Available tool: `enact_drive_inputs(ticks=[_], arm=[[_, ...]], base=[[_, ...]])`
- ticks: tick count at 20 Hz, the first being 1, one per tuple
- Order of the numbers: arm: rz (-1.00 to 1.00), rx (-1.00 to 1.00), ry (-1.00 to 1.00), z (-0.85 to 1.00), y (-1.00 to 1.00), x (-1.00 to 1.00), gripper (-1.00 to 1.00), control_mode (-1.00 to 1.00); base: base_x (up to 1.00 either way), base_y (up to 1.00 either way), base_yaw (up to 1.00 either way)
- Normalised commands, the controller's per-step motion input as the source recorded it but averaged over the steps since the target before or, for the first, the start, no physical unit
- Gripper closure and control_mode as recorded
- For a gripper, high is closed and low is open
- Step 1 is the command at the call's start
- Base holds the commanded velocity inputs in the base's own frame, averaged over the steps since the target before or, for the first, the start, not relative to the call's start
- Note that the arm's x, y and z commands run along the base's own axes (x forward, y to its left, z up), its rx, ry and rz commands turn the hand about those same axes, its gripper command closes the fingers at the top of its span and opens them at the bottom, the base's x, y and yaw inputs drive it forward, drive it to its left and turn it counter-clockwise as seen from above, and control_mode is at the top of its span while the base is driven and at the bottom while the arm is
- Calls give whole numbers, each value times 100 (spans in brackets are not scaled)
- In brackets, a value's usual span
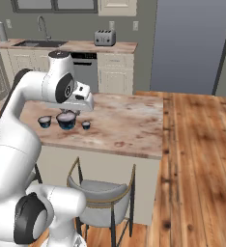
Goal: Stack the yogurt containers by placing the smaller containers on top of the larger containers.
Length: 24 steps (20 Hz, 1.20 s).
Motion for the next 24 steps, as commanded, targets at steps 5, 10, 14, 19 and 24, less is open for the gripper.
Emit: enact_drive_inputs(ticks=[5, 10, 14, 19, 24], arm=[[1, -1, 0, 0, 12, -14, -100, -100], [3, -5, 0, 0, 36, -27, -100, -100], [3, -7, 0, -1, 48, -27, -100, -100], [4, -8, 0, -6, 56, -18, -100, -100], [5, -6, 0, -10, 56, -5, -100, -100]], base=[[0, 0, 0], [0, 0, 0], [0, 0, 0], [0, 0, 0], [0, 0, 0]])
